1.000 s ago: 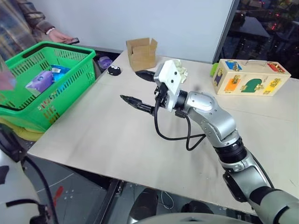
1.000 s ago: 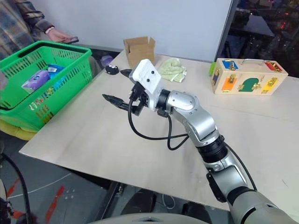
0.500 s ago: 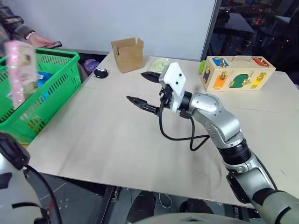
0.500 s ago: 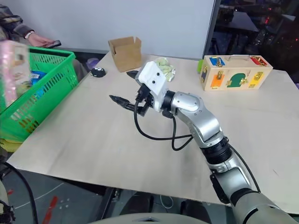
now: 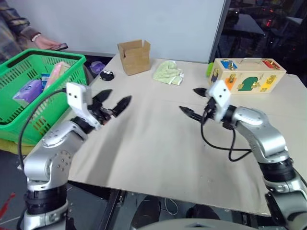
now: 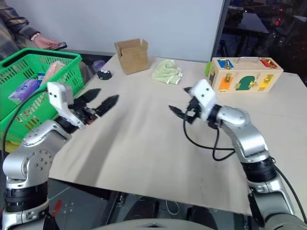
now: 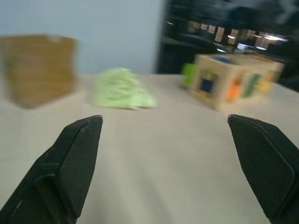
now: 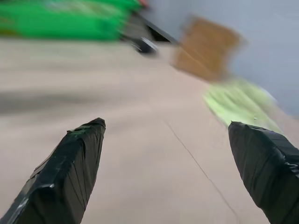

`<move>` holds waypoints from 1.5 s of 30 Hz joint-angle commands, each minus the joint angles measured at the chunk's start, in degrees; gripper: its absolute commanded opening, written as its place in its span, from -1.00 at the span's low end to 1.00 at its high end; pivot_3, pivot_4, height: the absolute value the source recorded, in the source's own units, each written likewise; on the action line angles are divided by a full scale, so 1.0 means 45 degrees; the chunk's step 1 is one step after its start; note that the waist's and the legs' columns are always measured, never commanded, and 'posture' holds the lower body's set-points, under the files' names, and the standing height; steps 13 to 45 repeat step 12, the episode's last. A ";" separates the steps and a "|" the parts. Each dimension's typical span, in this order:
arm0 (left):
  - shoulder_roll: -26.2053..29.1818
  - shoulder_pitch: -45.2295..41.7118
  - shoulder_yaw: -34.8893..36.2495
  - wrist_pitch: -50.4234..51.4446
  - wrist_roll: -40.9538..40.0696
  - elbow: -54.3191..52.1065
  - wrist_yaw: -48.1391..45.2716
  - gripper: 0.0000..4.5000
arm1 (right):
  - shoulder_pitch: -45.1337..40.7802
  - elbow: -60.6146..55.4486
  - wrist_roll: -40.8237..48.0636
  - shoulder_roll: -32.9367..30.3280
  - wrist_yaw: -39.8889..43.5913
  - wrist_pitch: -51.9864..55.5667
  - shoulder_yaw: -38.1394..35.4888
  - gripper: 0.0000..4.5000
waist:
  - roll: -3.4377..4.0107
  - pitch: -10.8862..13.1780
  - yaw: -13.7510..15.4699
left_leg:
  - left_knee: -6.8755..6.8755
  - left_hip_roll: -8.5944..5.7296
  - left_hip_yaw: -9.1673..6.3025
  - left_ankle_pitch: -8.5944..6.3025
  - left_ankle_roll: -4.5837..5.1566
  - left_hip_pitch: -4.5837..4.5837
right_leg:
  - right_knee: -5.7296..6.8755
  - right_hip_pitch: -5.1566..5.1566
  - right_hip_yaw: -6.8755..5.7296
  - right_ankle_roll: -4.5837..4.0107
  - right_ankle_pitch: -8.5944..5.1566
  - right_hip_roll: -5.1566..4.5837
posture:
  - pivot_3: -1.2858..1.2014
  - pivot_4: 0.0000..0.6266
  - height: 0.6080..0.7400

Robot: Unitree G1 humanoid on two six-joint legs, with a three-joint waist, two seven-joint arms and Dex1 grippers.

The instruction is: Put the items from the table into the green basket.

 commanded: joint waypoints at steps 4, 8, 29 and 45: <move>0.0511 0.0535 -0.1017 0.1146 -0.0084 -0.1381 -0.0161 0.98 | 0.3114 -0.2958 -0.0032 -0.1034 -0.1286 0.1350 -0.2680 1.00 | 0.0073 -0.0033 -0.0289 | 0.0003 -0.0012 0.0036 -0.0014 0.0023 0.0006 | -0.0028 0.0011 0.0028 0.0003 -0.0005 -0.0013 | 0.10 -1.00 1.00; 0.0558 0.0167 -0.1455 0.1322 0.0184 -0.0825 -0.0382 0.98 | 0.5033 -0.4058 0.0095 -0.1237 -0.1511 0.1687 -0.3699 1.00 | 0.0120 -0.0052 -0.0819 | 0.0012 -0.0009 0.0057 -0.0013 0.0024 0.0025 | -0.0030 0.0021 0.0056 0.0009 -0.0013 -0.0005 | 0.04 -1.00 1.00; 0.0670 -0.0030 -0.1784 0.1226 0.0588 -0.0331 -0.0822 0.98 | 0.5619 -0.4429 0.0064 -0.1140 -0.1737 0.1611 -0.3885 1.00 | 0.0131 -0.0058 -0.1200 | 0.0013 -0.0010 0.0112 -0.0013 0.0024 0.0068 | -0.0031 0.0038 0.0121 0.0029 -0.0046 -0.0003 | 0.02 -1.00 1.00; 0.0670 -0.0030 -0.1784 0.1226 0.0588 -0.0331 -0.0822 0.98 | 0.5619 -0.4429 0.0064 -0.1140 -0.1737 0.1611 -0.3885 1.00 | 0.0131 -0.0058 -0.1200 | 0.0013 -0.0010 0.0112 -0.0013 0.0024 0.0068 | -0.0031 0.0038 0.0121 0.0029 -0.0046 -0.0003 | 0.02 -1.00 1.00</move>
